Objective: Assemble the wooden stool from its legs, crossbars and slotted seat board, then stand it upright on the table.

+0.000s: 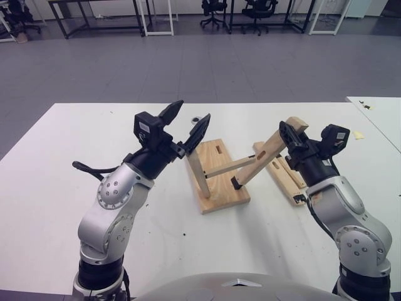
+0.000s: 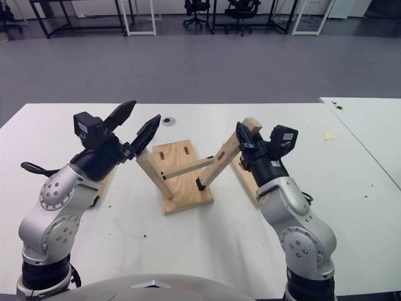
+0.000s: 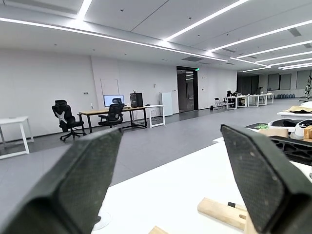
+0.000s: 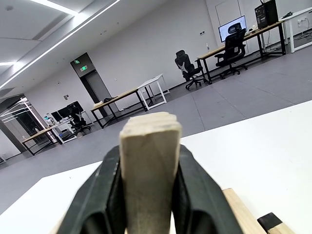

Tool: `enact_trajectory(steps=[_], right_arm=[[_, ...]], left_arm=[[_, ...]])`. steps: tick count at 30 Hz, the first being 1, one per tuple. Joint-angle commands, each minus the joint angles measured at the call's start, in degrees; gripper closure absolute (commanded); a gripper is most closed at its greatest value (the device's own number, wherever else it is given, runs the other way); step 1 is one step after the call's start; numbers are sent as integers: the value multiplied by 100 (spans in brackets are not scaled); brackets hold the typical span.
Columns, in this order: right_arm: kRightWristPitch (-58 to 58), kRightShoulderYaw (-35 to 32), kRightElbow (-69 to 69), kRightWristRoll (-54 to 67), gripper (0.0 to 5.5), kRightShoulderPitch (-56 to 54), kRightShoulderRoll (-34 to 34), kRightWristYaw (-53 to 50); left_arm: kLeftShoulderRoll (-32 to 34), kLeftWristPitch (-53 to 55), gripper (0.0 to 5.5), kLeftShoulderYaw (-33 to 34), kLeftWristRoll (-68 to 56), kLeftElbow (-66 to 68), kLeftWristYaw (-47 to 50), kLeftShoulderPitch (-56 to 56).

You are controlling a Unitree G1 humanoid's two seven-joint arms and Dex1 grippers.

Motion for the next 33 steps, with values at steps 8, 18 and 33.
enact_trajectory(steps=[8, 18, 33], right_arm=[[894, 1014, -218, -865, 449, 697, -586, 310], [1768, 1051, -28, -560, 370, 355, -855, 446], [1918, 1613, -229, -840, 292, -591, -1671, 2311]], left_arm=[[92, -5, 178, -398, 467, 636, 91, -68], [247, -179, 178, -891, 905, 778, 55, -28], [-835, -1265, 178, -1221, 1456, 2202, 496, -657]])
